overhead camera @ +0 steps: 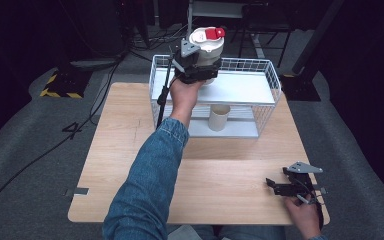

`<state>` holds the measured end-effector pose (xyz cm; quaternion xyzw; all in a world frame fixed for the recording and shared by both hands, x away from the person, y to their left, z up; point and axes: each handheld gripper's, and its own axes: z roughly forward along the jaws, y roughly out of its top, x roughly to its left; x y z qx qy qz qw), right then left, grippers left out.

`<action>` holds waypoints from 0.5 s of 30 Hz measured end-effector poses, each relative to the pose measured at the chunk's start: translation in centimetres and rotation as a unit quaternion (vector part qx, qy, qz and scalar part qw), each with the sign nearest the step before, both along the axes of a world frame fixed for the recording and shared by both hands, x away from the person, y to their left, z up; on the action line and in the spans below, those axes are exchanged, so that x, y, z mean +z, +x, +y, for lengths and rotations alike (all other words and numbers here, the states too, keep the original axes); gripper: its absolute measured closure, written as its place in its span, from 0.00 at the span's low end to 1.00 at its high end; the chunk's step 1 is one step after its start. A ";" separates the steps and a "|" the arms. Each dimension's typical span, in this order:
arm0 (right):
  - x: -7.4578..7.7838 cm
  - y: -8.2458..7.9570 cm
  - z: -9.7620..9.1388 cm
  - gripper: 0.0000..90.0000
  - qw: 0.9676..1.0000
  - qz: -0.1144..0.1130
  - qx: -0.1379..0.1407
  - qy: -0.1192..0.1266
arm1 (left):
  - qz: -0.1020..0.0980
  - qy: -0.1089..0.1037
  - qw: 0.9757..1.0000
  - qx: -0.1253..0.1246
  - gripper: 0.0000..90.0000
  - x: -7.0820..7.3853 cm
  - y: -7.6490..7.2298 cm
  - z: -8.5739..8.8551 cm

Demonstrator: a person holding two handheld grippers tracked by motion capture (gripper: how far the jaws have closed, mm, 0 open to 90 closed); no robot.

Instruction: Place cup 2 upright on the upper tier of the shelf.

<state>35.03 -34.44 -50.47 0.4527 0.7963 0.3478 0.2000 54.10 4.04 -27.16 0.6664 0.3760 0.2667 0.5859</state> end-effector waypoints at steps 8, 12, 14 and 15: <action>0.0 0.0 0.0 0.16 1.000 -0.001 0.000 0.000 | 0.015 0.000 1.000 0.006 0.11 -0.8 0.8 -0.3; 0.0 0.0 0.0 0.16 1.000 -0.001 0.000 0.000 | 0.023 0.005 1.000 0.008 0.11 -1.1 1.1 -0.5; 0.0 0.0 0.0 0.16 1.000 0.000 0.000 0.000 | 0.026 0.005 1.000 0.007 0.11 -1.3 1.2 -0.6; 0.0 0.0 0.0 0.16 1.000 -0.001 0.000 0.000 | 0.026 0.006 1.000 0.007 0.11 -1.3 1.3 -0.7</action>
